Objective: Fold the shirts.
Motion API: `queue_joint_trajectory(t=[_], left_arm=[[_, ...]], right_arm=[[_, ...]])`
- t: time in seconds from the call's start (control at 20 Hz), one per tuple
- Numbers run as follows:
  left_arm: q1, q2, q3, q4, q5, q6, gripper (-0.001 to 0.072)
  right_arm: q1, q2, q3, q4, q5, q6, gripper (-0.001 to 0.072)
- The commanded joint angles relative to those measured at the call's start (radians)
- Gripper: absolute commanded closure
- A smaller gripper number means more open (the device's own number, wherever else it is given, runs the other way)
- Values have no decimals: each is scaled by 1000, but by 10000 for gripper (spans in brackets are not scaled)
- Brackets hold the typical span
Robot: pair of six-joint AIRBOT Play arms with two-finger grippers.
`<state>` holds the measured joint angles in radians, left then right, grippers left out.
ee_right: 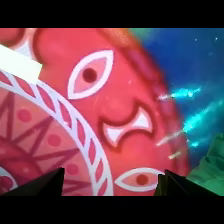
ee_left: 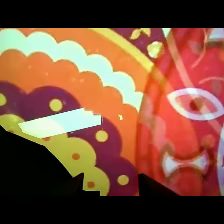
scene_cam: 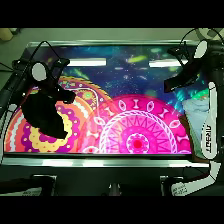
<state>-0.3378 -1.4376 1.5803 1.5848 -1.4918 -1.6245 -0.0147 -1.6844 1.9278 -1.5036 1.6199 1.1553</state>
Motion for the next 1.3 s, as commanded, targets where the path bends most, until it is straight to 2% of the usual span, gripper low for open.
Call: queue_joint_trajectory(t=[0.0, 0.95, 1.25], left_arm=[[0, -1, 0, 0, 0, 0, 273], [0, -3, 0, 0, 6, 0, 274], [-3, -57, 0, 0, 141, 0, 273]], right_arm=[[0, -1, 0, 0, 0, 0, 19], [-1, 0, 0, 1, 1, 11, 19], [-1, 0, 0, -1, -11, 11, 19]])
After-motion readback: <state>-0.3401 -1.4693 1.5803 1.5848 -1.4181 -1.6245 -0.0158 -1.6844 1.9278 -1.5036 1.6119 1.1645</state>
